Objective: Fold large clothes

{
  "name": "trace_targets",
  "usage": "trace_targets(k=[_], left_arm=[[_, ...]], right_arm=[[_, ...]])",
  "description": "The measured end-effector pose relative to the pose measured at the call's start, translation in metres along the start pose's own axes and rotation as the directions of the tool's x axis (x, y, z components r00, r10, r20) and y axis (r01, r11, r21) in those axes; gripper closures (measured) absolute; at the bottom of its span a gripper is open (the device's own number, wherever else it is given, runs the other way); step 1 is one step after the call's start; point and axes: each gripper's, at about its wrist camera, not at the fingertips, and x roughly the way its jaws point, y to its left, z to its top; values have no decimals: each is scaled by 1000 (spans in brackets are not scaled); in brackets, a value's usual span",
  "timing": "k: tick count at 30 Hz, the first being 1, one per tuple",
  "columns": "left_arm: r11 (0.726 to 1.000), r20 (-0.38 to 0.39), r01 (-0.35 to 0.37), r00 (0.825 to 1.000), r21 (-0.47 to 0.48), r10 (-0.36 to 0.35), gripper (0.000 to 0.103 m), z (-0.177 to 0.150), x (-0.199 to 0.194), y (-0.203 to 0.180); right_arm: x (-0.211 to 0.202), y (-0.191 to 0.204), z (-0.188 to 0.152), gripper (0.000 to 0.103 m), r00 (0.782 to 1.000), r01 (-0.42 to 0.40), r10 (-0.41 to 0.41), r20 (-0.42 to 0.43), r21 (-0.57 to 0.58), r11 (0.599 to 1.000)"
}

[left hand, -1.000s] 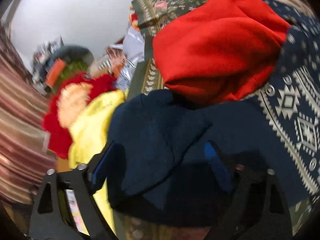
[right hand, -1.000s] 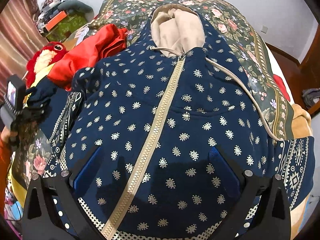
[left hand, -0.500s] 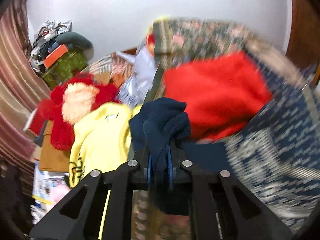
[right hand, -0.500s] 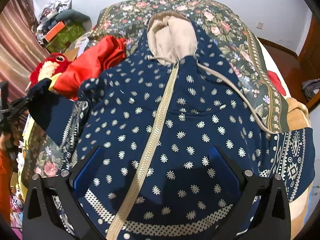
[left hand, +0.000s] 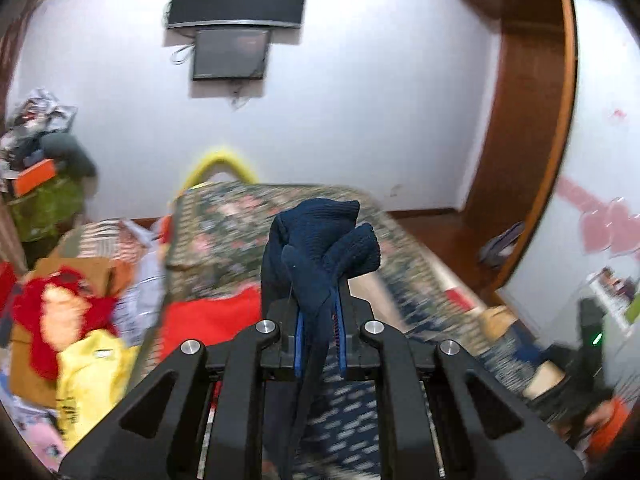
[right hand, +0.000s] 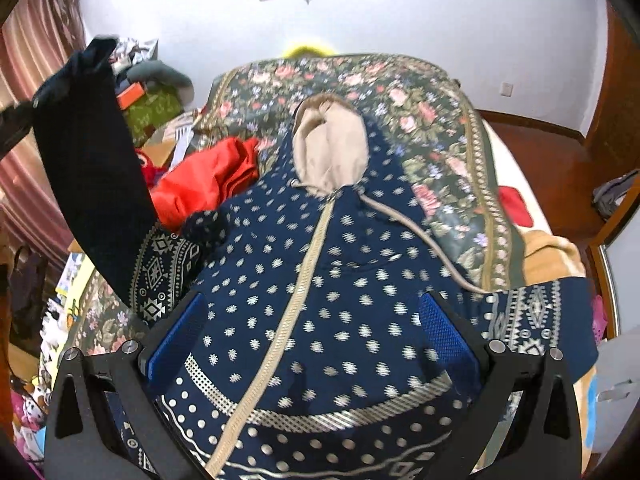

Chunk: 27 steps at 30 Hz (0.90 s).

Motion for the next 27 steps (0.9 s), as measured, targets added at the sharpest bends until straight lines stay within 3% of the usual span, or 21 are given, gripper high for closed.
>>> trace_targets(k=[5,10,14,18,21,23,25,26,27], left_arm=[[994,-20,108,994,7,-108,91,12,28,-60],[980,-139,198,970,-11,-197,91,-14,73,-109],[971,-313,231,920,-60,-238,91,-60,124,-136],[958,-474,257,832,-130,-287,91,-115,168,-158],[961,-567,253,779,-107,-268,91,-151,187,-177],[964,-608,253,753,-85,-251,91,-166,193,-187],[963,-632,261,735,-72,-247,74,-176,192,-191],[961,-632,266,734,-73,-251,60,-176,191,-189],[959,-628,274,733,-78,-260,54,-175,187,-187]], right_arm=[[-24,-26,-6,0,999,6,-8,43,50,999],[-36,-62,-19,0,998,30,-36,48,125,992],[-35,-89,-31,0,996,80,-83,14,160,984],[-34,-113,-45,0,994,109,-104,-35,198,974],[-30,-124,-55,0,993,115,-103,-63,216,970],[-26,-130,-59,0,992,118,-103,-79,232,966],[-23,-134,-63,0,992,109,-88,-95,251,962],[-20,-135,-65,0,992,94,-69,-101,263,960],[-18,-135,-65,0,993,81,-54,-104,271,959]])
